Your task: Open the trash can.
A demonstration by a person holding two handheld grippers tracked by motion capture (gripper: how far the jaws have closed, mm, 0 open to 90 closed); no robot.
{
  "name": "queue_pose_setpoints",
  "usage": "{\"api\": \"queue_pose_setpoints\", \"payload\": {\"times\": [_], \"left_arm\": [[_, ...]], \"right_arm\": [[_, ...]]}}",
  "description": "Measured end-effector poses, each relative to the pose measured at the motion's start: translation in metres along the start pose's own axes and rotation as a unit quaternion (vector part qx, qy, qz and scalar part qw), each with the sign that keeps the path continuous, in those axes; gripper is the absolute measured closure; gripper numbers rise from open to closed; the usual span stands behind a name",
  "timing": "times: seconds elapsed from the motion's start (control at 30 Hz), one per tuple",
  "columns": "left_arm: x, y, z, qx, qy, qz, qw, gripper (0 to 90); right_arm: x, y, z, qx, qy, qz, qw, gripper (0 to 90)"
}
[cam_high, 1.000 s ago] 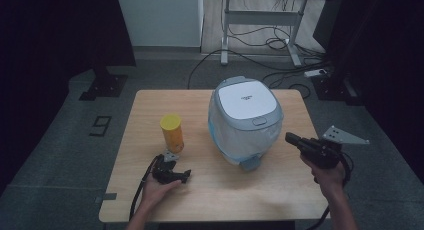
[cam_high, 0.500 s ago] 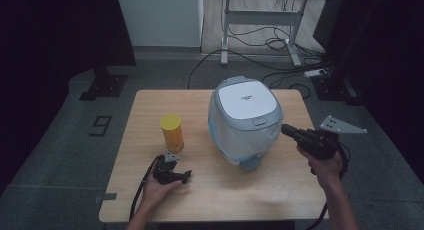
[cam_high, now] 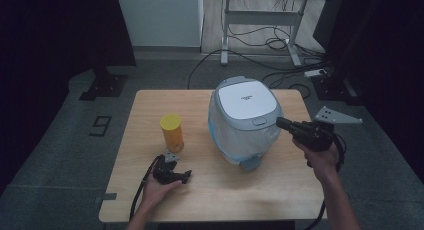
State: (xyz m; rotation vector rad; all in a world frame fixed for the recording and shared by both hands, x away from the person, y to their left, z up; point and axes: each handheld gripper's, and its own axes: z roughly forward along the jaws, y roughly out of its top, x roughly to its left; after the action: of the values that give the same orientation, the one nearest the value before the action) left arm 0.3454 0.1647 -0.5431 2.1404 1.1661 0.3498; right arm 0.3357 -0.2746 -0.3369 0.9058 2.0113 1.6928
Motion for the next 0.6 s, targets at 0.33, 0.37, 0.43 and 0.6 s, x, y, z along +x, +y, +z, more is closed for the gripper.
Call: {"api": "queue_pose_setpoints", "payload": {"times": [0.33, 0.37, 0.43, 0.6], "left_arm": [[0.0, 0.0, 0.0, 0.0, 0.0, 0.002, 1.0, 18.8], [0.0, 0.0, 0.0, 0.0, 0.0, 0.002, 1.0, 18.8], [0.0, 0.0, 0.0, 0.0, 0.001, 0.003, 1.0, 18.8], [0.0, 0.0, 0.0, 0.0, 0.001, 0.004, 1.0, 18.9]], "right_arm": [[-0.001, 0.002, 0.016, 0.008, 0.008, 0.001, 0.9999, 89.3], [-0.002, 0.001, 0.02, 0.011, 0.012, 0.0, 0.9999, 89.3], [-0.002, 0.001, 0.023, 0.013, 0.014, 0.0, 0.9998, 89.3], [-0.003, -0.001, 0.029, 0.016, 0.021, 0.005, 0.9997, 89.2]]}}
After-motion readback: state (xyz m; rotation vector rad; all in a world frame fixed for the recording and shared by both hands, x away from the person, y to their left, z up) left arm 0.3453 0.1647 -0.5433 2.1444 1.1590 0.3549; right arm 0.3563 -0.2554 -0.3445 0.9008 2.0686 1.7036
